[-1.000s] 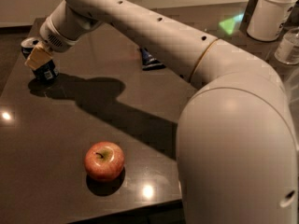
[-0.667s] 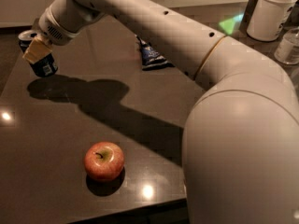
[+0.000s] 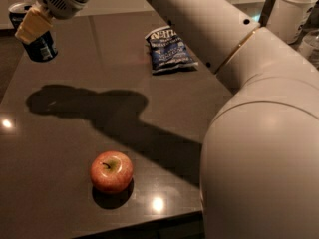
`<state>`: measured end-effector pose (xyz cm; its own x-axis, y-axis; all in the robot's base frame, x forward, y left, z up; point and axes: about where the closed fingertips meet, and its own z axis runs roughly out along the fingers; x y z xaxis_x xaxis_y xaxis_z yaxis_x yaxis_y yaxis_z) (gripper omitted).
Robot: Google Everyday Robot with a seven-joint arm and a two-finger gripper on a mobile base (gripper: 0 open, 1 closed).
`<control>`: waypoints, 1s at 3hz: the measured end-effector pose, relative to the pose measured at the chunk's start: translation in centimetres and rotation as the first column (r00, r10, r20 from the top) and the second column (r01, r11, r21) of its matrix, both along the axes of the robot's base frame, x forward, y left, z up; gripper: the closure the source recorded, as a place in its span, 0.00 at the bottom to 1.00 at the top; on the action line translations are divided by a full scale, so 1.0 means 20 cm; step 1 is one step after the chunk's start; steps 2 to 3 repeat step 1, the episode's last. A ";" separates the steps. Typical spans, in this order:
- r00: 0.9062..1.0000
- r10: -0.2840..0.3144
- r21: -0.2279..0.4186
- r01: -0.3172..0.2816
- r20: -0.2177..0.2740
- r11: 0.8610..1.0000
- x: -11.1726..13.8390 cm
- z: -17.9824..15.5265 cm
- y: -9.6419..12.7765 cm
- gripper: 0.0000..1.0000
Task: Pick pepsi can
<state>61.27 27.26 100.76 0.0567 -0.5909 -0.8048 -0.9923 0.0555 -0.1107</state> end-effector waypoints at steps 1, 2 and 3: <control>1.000 0.000 0.000 0.000 0.000 1.000 0.00 0.00 0.00 1.00; 1.000 0.000 0.000 0.000 0.000 1.000 0.00 0.00 0.00 1.00; 1.000 0.000 0.000 0.000 0.000 1.000 0.00 0.00 0.00 1.00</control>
Offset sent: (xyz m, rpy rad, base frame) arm 0.0000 0.0000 0.0000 0.0000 0.0000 0.0000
